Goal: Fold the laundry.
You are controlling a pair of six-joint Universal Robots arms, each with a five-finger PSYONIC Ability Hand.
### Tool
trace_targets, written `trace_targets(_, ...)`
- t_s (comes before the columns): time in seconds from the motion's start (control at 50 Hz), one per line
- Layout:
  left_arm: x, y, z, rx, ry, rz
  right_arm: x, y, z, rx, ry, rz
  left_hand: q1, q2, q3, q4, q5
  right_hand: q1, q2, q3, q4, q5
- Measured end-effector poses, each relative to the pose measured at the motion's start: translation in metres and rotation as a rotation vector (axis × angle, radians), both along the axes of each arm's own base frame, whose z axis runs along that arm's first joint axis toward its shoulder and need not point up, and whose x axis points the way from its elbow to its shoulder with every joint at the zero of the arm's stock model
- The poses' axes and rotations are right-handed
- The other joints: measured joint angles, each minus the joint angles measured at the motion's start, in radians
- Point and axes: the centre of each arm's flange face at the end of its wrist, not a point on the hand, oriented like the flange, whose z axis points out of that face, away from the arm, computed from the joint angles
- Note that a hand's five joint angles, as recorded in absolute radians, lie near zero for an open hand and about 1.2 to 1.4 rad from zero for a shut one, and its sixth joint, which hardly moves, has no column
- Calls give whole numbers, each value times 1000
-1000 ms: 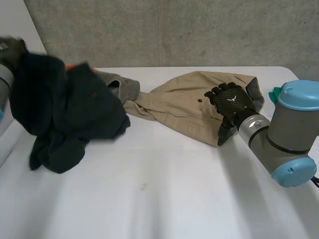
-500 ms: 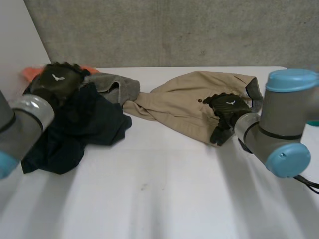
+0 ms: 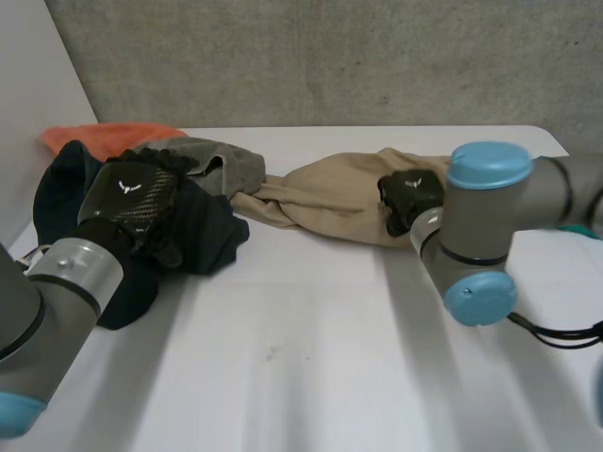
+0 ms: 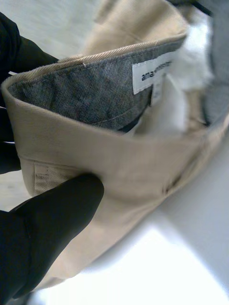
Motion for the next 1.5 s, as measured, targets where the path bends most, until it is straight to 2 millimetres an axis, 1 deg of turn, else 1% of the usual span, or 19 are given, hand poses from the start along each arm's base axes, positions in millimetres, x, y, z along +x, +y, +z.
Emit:
trace_targets(0.1,-10,-19,-5,11,15,-2,-6,33,50,-158,33,103,0,0,0,0,0,0,0,4,3,0)
trace_targets(0.18,-23,-31,-14,35,18,-26,-13,62,77,-233,80,181,0,0,0,0,0,0,0,4,4,0)
trace_targets(0.34,-58,-39,-45,128,-10,-100,-28,104,107,-281,85,263,0,0,0,0,0,0,0,4,7,0)
trace_targets(0.48,-87,-29,-81,240,-74,-156,-39,131,132,-320,38,296,0,0,0,0,0,0,0,5,7,0)
trace_targets(0.52,-91,-28,-85,249,-85,-148,-42,137,138,-322,19,305,175,134,130,140,126,0,0,5,7,0)
trace_targets(0.54,-92,-28,-86,250,-87,-142,-43,138,139,-322,16,306,175,134,130,140,126,0,0,5,7,0)
trace_targets(0.56,-93,-29,-86,246,-89,-128,-44,141,142,-321,5,312,420,355,349,362,343,0,0,5,7,0)
trace_targets(0.58,-93,-29,-85,243,-89,-120,-45,142,144,-320,0,314,420,355,349,362,343,0,0,5,7,0)
trace_targets(0.6,-93,-31,-82,231,-86,-94,-48,145,148,-321,-14,319,804,727,695,711,685,0,0,5,7,0)
trace_targets(0.62,-92,-32,-80,222,-83,-81,-49,146,149,-322,-20,321,939,849,838,854,827,4,0,5,7,0)
trace_targets(0.7,-86,-38,-61,166,-47,-7,-56,145,157,-336,-33,310,985,982,971,991,925,20,0,8,8,0)
trace_targets(0.84,-61,-32,17,-8,99,55,-73,120,174,-389,-8,234,985,985,974,995,925,20,8,12,10,0)
trace_targets(0.94,-46,-8,82,-176,203,-4,-84,110,192,-435,10,188,985,986,974,996,925,20,8,12,10,0)
trace_targets(0.98,-38,12,120,-283,256,-45,-90,108,208,-474,14,164,985,986,975,996,925,20,8,12,10,0)
trace_targets(1.12,-18,54,204,-508,358,-90,-110,113,255,-591,3,98,985,988,976,996,925,20,8,12,10,0)
trace_targets(1.2,-9,68,239,-582,394,-87,-118,122,277,-639,-14,83,985,988,976,996,925,20,8,12,10,0)
trace_targets(1.34,-2,81,277,-648,430,-90,-126,132,302,-690,-59,79,985,988,976,996,925,20,8,12,10,0)
trace_targets(1.4,-5,76,280,-648,428,-96,-126,129,304,-684,-75,78,985,988,977,996,925,20,8,12,10,0)
trace_targets(1.5,-20,53,267,-597,397,-111,-123,101,283,-600,-81,74,985,988,977,996,925,20,8,12,10,0)
